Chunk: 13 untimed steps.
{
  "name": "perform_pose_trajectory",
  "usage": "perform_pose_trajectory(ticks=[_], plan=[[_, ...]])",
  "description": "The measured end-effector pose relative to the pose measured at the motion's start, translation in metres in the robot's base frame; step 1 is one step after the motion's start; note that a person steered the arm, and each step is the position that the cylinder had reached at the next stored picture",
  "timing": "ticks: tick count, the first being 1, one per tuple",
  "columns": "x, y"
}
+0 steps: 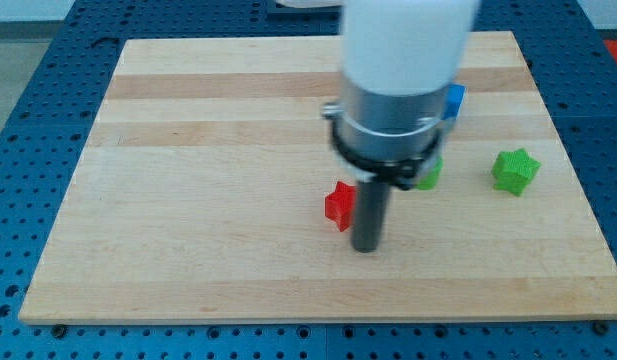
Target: Push the red star to the yellow hexagon
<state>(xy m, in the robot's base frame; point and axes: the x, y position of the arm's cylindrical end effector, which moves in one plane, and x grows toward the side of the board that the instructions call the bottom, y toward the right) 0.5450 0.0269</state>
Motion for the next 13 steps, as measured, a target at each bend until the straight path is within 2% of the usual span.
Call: perform_pose_trajectory(ticks=[2, 4, 6, 8, 11, 13], plan=[[-0.094, -0.01], [-0.09, -0.01], [-0.151, -0.01], [-0.151, -0.008], [-0.18, 0.034], [-0.133, -0.04]])
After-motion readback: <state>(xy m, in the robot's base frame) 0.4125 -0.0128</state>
